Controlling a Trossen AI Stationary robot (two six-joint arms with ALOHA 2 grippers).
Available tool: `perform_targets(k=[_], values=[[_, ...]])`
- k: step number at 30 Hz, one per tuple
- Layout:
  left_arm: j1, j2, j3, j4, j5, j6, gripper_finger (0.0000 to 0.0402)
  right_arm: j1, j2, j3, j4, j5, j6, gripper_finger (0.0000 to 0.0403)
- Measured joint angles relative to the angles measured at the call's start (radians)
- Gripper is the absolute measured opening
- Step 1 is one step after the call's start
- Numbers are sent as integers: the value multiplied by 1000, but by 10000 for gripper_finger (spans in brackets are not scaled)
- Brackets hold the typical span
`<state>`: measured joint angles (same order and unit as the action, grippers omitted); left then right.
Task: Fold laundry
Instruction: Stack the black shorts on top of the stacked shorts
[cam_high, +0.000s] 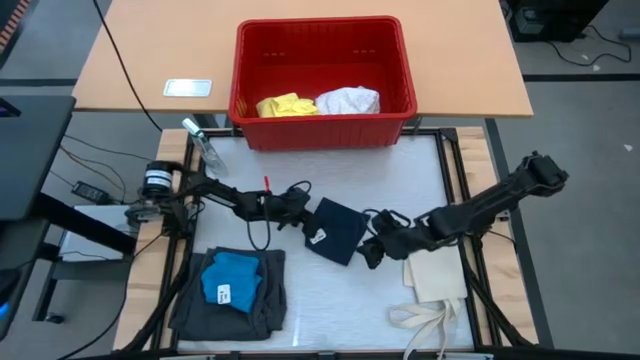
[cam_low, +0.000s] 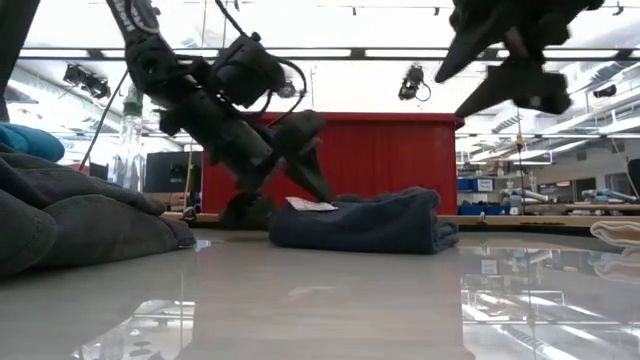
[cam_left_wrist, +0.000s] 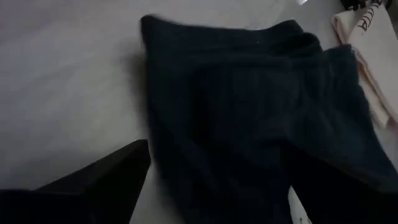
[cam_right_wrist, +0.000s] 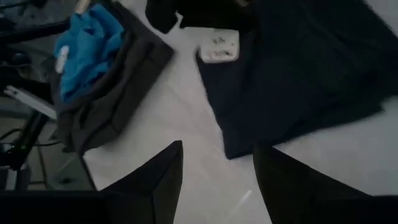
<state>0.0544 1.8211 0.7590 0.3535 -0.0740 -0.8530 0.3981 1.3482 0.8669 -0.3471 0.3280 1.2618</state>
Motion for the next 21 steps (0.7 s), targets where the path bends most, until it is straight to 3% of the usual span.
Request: perform_targets(k=[3,5,10,15,21], values=[[0,41,25,6,-12,49,344,41,25,0,-9,31,88,201],[1,61,48,5,-14,66,305,56,60,-2,-42,19,148,201],[3,108,87,3,-13,113,167,57,137,-2,-160,-9,355,201],[38,147,91,11,58,107,27,58,121,-1,-249,109,513,200],[87,38,86,-89,177,132,11,60,59,-1,-295,181,516,200]])
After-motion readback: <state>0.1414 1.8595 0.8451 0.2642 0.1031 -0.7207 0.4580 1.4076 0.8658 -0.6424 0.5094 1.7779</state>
